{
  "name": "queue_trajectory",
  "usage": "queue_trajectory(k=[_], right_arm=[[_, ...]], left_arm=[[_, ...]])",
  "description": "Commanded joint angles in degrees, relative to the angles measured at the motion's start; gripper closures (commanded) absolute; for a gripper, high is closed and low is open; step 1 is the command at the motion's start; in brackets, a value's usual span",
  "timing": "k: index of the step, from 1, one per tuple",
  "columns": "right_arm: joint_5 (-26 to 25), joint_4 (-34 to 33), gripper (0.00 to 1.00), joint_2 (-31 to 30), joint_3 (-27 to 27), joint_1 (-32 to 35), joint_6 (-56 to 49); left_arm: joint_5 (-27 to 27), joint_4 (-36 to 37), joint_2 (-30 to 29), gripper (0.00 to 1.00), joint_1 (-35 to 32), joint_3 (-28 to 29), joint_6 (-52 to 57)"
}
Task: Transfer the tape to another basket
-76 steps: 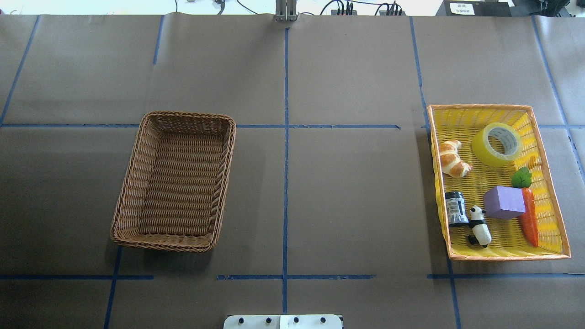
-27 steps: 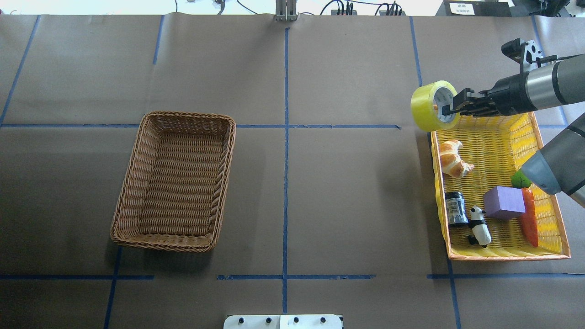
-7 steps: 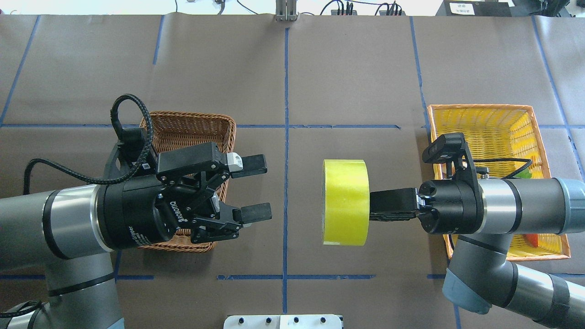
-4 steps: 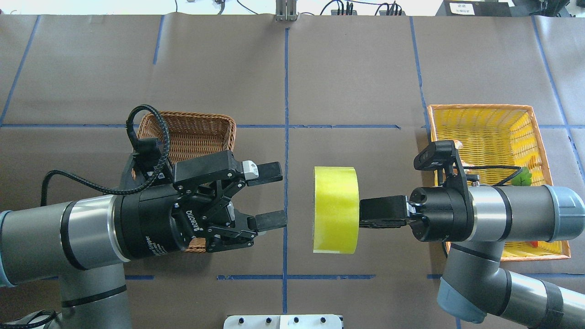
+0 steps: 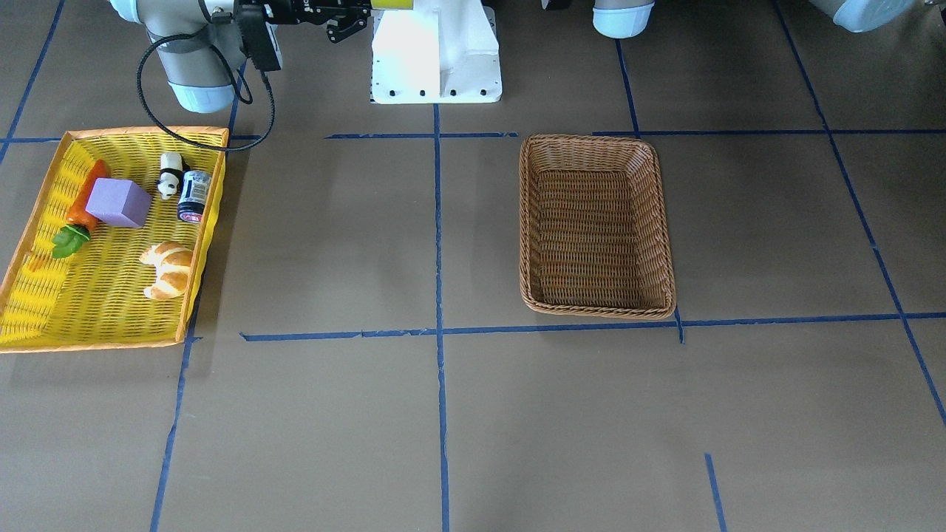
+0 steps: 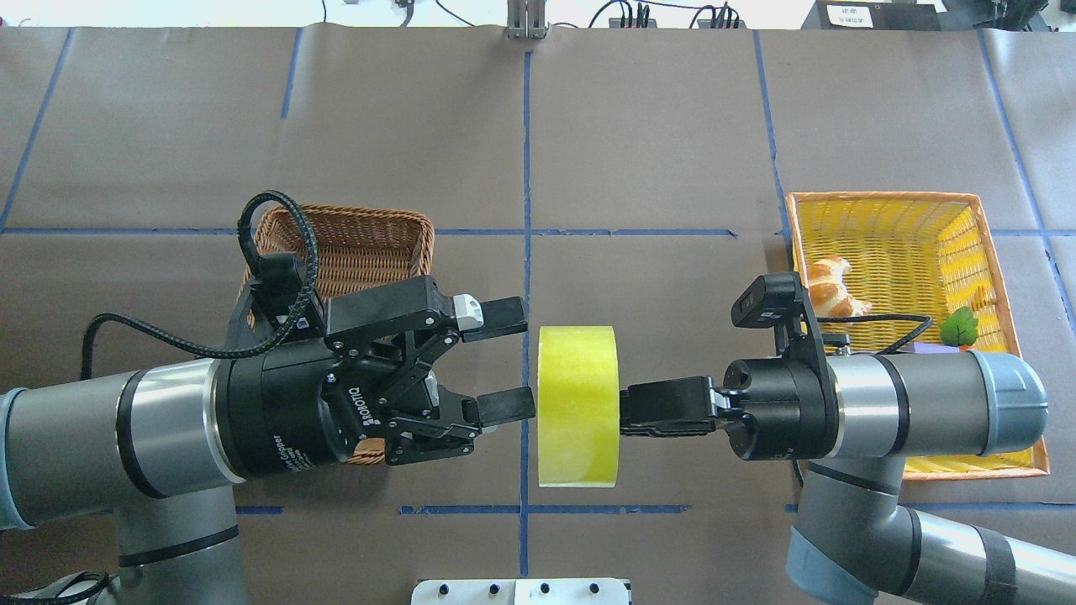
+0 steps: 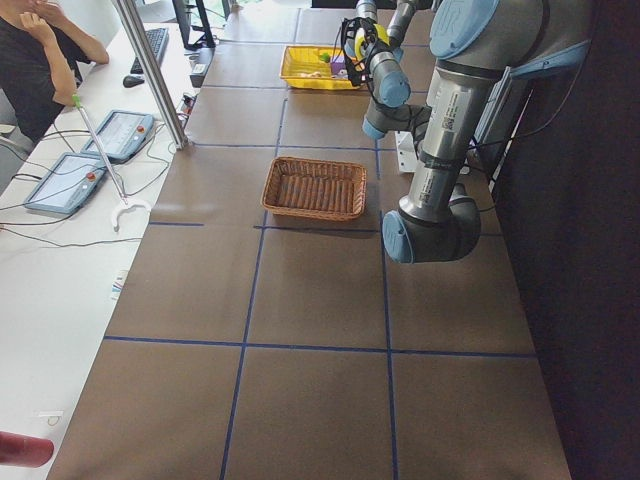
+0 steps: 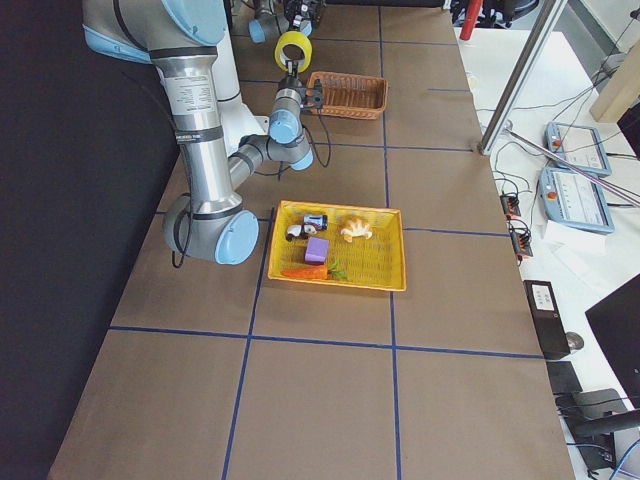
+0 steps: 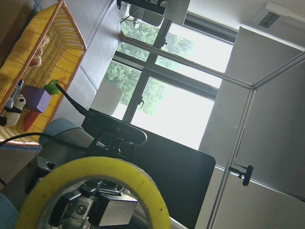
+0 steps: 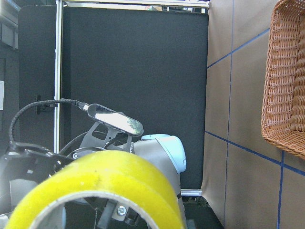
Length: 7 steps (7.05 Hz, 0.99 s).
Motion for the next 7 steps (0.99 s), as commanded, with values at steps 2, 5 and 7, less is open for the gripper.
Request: queue_trajectory(k=[2, 5, 7], right_arm=[[0.00, -1.25, 1.00, 1.10, -0.04, -0.70, -0.27], [-0.18, -1.25, 1.00, 1.37, -0.13, -0.78, -0.44], [-0.18, -1.25, 1.00, 1.37, -0.04, -0.87, -0.44]], left_arm=[[0.00, 0.22, -0.43, 0.00, 0.51, 0.03, -0.07], [0.09, 0.39, -1.65, 0.00, 1.39, 0.46, 0.02], [1.67, 0.48, -1.92, 0.00, 1.48, 1.16, 0.02]])
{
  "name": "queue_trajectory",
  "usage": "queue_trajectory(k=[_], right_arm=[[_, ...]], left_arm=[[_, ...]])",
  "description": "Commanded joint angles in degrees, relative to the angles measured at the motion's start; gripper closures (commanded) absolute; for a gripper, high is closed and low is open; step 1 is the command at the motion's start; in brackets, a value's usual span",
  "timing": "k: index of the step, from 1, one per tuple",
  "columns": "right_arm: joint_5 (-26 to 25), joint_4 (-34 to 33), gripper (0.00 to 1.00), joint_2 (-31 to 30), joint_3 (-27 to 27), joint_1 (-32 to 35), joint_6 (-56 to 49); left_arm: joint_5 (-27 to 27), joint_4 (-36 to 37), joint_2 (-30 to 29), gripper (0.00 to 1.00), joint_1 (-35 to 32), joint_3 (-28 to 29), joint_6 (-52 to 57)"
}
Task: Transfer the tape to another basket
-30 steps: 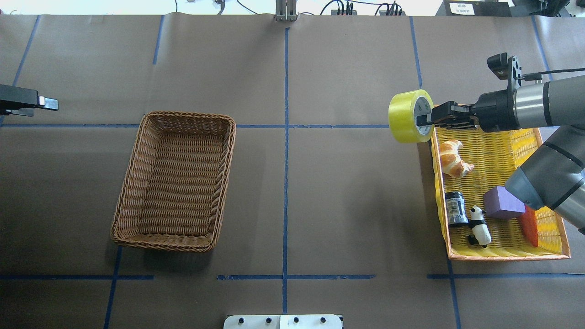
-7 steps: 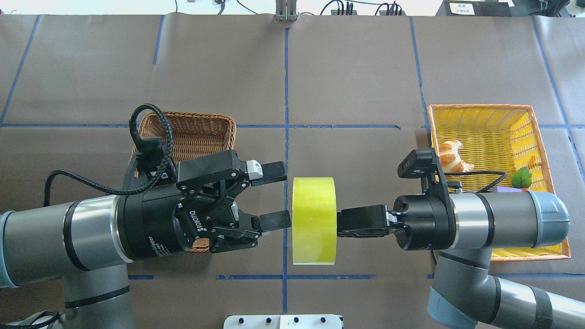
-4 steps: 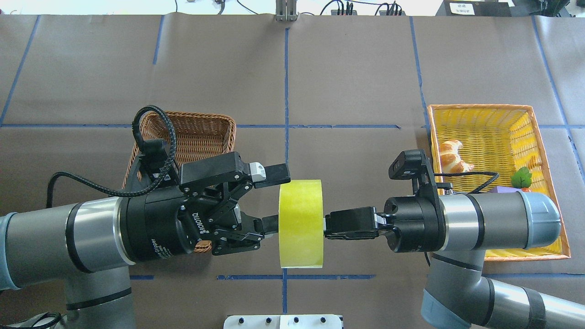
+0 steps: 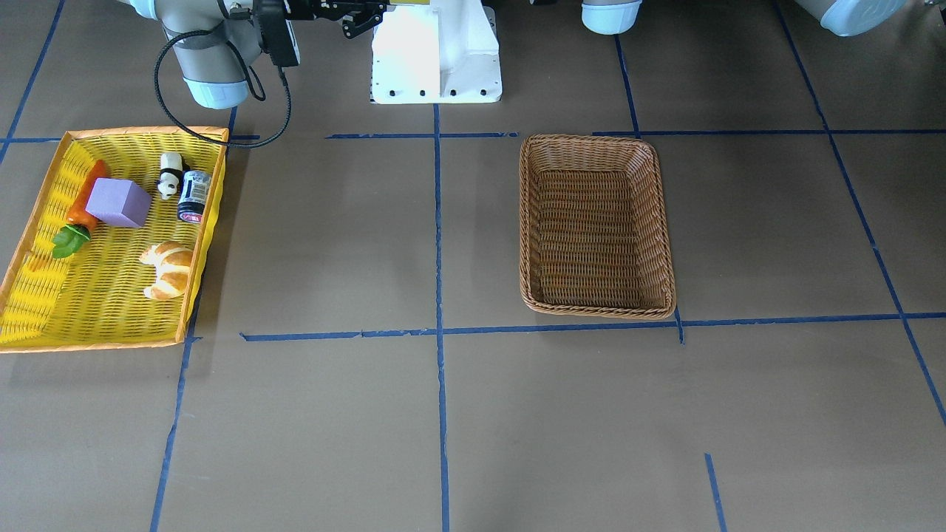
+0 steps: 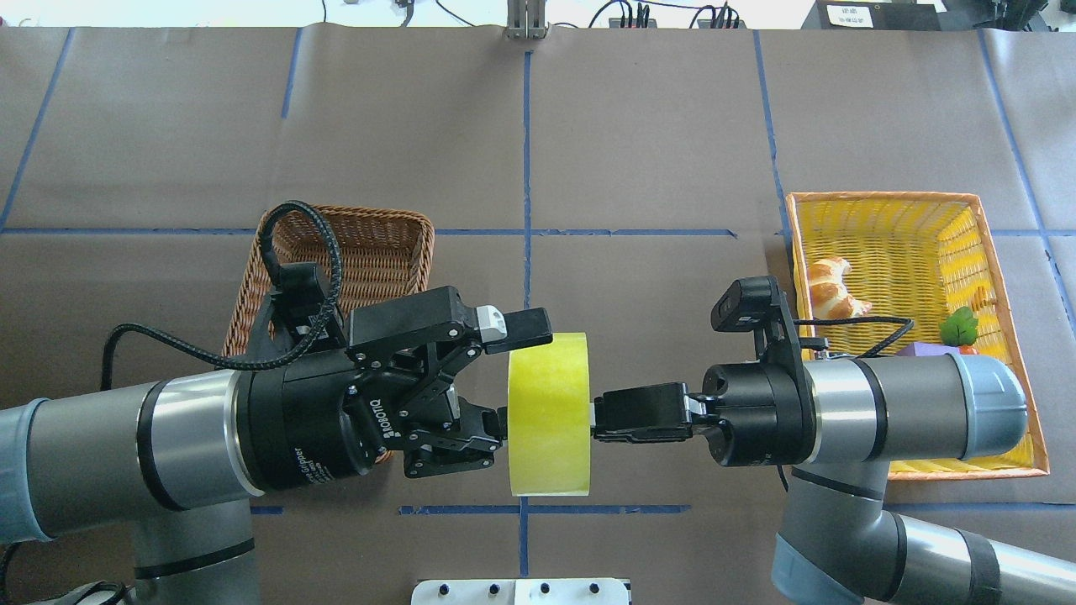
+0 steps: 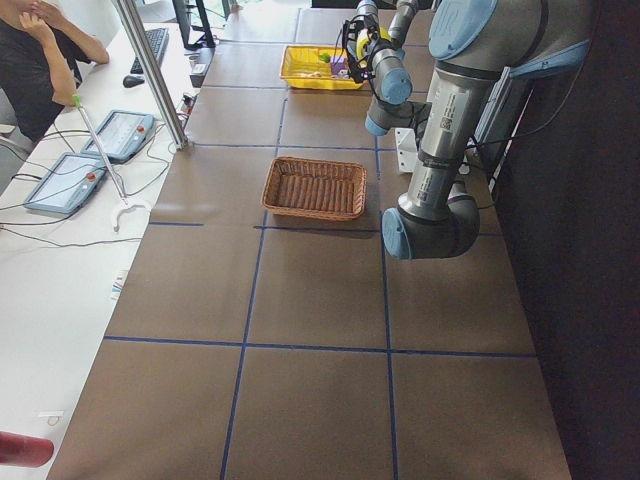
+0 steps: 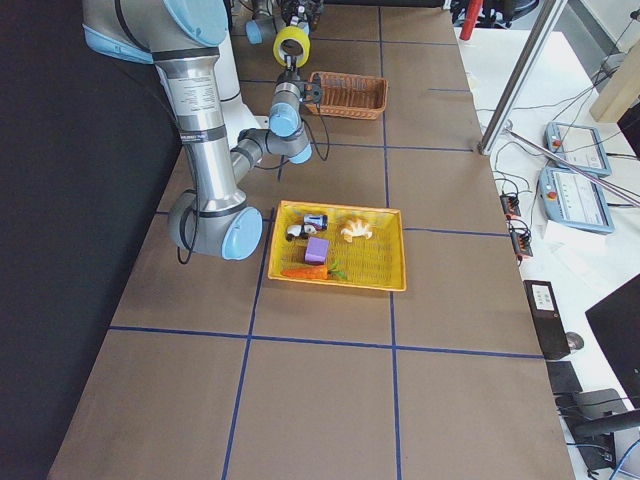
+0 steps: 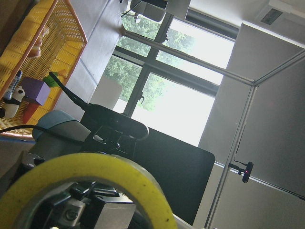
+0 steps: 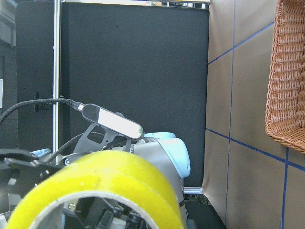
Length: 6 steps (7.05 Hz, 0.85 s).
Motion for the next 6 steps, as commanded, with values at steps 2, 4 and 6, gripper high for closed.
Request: queue_trajectory(k=[2, 4, 6], right_arm=[[-0.05, 0.00, 1.00, 0.13, 0.04, -0.04, -0.01], [-0.05, 0.00, 1.00, 0.13, -0.05, -0.04, -0.01], [-0.05, 0.00, 1.00, 0.04, -0.23, -0.13, -0.01]], left_arm=[[0.63, -0.05, -0.17, 0.00, 0.09, 0.62, 0.05], [0.63, -0.31, -0.43, 0.20, 0.09, 0.53, -0.13], [0.63, -0.41, -0.70, 0.67, 1.13, 0.53, -0.13]])
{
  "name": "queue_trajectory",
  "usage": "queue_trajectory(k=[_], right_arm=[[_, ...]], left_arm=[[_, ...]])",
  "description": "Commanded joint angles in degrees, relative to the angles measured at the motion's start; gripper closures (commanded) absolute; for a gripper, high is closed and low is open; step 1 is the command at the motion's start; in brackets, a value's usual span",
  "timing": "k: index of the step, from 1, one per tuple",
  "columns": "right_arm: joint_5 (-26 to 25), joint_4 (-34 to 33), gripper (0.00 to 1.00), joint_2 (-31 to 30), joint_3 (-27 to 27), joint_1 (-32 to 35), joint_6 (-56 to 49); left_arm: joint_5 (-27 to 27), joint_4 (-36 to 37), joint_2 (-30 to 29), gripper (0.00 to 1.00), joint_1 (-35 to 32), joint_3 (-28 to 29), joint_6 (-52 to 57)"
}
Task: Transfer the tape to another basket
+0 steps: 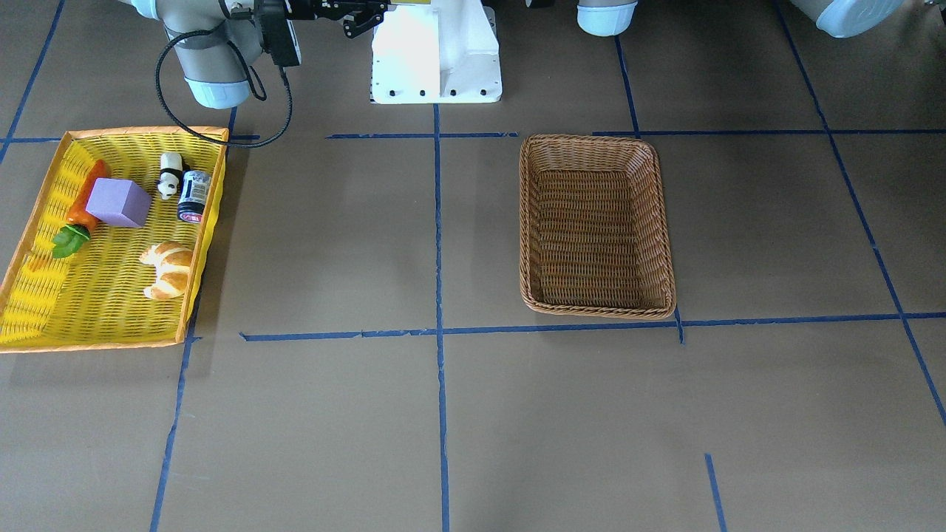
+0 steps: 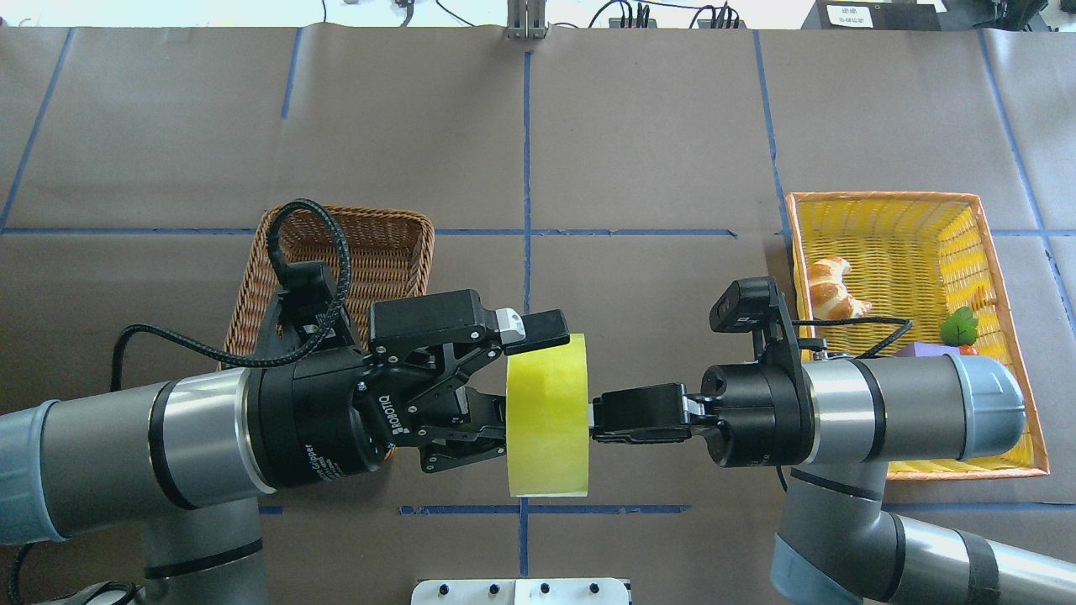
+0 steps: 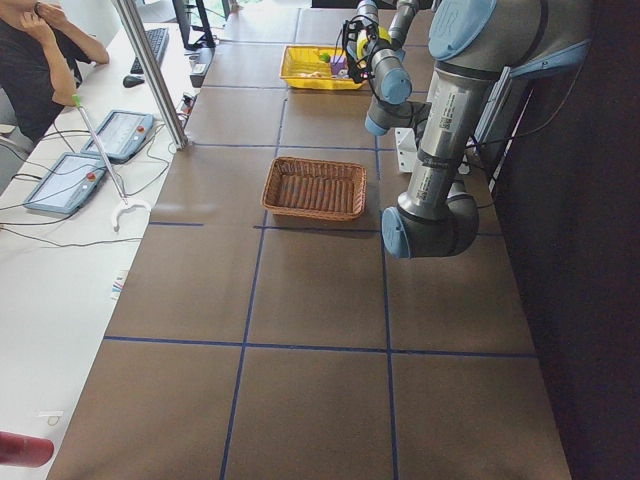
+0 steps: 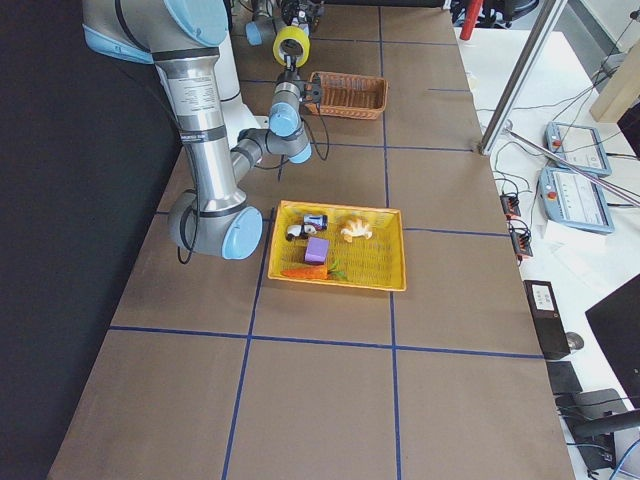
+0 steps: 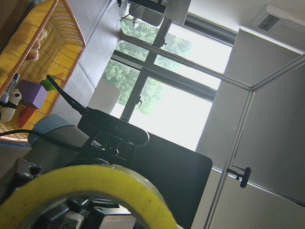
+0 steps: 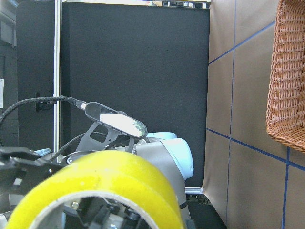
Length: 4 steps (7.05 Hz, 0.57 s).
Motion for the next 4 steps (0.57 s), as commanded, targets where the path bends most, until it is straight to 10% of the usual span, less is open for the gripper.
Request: queue_trajectory(k=[1, 2, 3, 4], right_arm=[[0.00, 0.00, 0.95, 0.05, -0.09, -0.03, 0.00], [0.00, 0.00, 0.72, 0.14, -0.09, -0.12, 0.00], [-0.52, 0.00, 0.01, 0.66, 0.17, -0.03, 0.09], [-0.87, 0.09, 0.00, 1.02, 0.09, -0.12, 0.00]], left_arm=[[1.57, -0.23, -0.10, 0.88, 1.87, -0.01, 0.11], [1.93, -0.41, 0.25, 1.00, 2.67, 0.16, 0.72], [1.94, -0.50, 0.25, 1.00, 2.59, 0.34, 0.73], [1.94, -0.58, 0.16, 1.00, 2.67, 0.25, 0.64]])
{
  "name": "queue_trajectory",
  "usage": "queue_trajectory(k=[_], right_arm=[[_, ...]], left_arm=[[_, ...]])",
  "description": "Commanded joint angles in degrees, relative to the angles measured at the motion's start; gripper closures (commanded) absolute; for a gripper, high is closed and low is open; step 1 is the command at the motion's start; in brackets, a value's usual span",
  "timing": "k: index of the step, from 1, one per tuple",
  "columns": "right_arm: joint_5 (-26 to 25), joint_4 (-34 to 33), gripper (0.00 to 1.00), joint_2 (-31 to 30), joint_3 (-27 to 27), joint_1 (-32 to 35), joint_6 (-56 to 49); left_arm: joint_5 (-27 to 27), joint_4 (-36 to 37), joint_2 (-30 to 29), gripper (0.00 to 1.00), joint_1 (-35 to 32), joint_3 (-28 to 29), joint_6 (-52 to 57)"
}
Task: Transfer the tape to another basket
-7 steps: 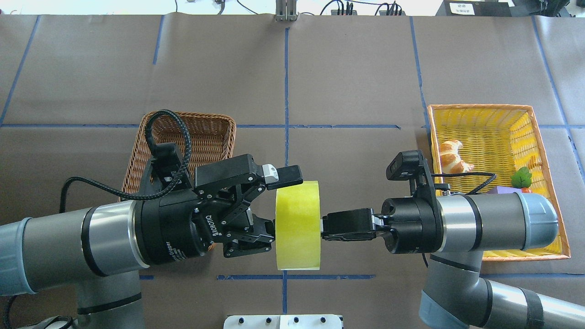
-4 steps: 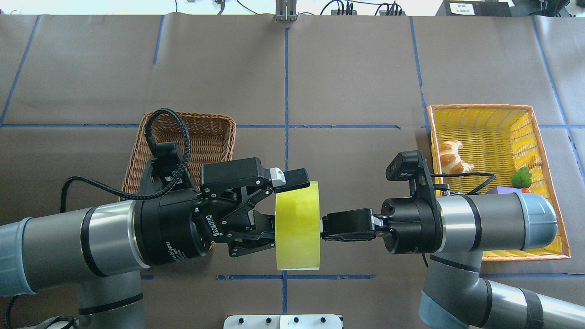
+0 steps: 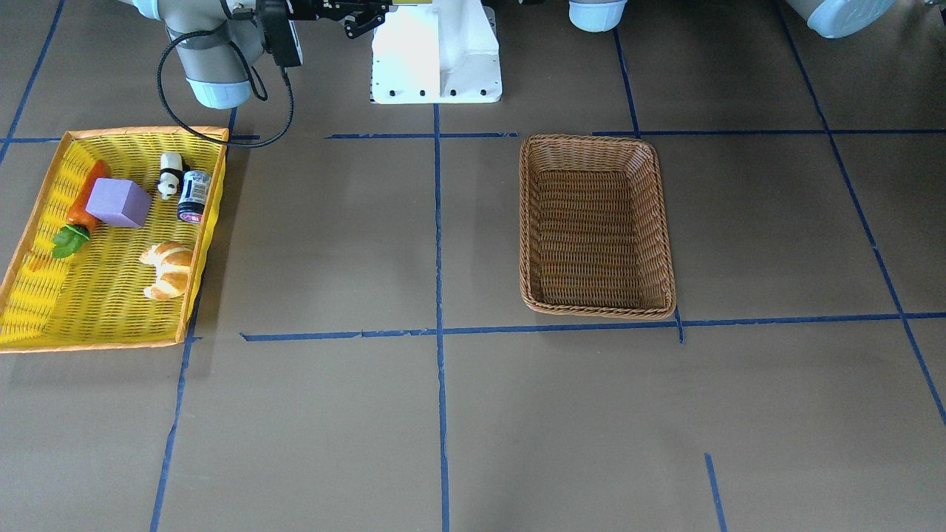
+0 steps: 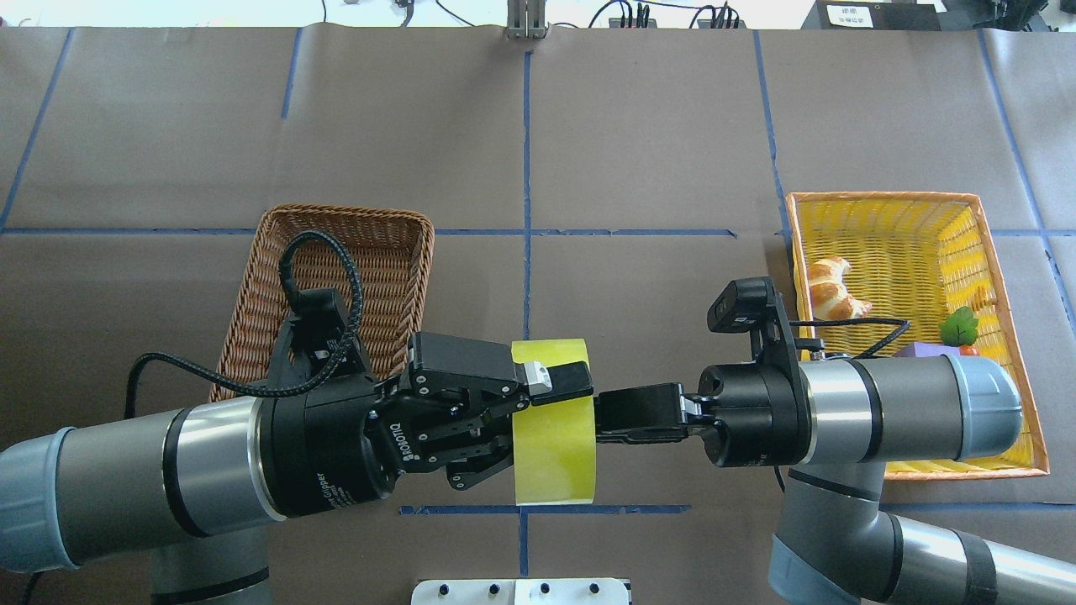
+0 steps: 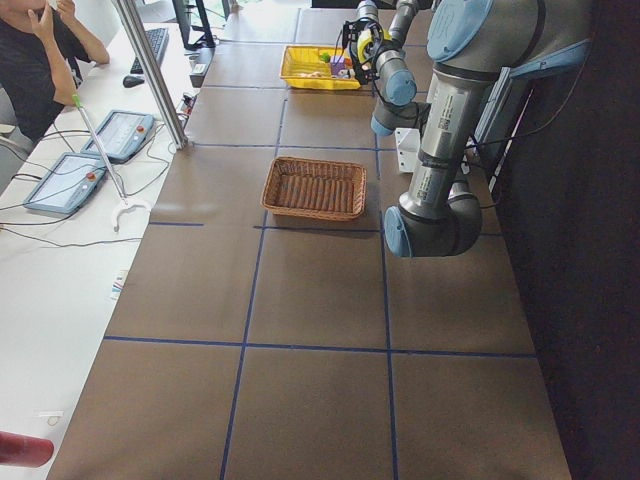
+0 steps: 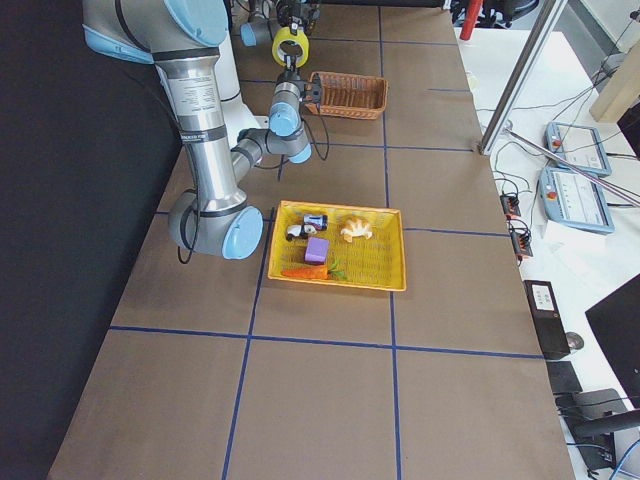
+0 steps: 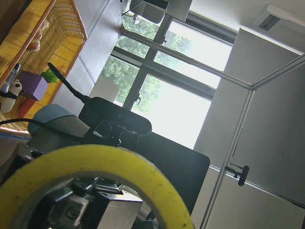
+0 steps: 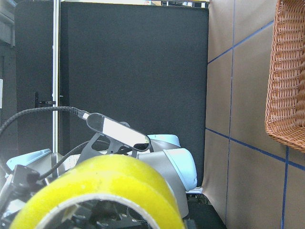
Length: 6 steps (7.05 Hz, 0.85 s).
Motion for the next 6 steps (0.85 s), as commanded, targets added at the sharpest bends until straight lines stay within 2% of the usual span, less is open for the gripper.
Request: queue_trajectory(k=[1, 6], right_arm=[[-0.44, -0.01, 0.00, 0.57, 0.09, 0.04, -0.04], [0.17, 0.07, 0.00, -0.05, -0.09, 0.48, -0.13]], left_arm=[[0.09, -0.12, -0.06, 1.00, 0.09, -0.02, 0.01], [0.00, -0.12, -0.07, 1.00, -0.08, -0.90, -0.17]])
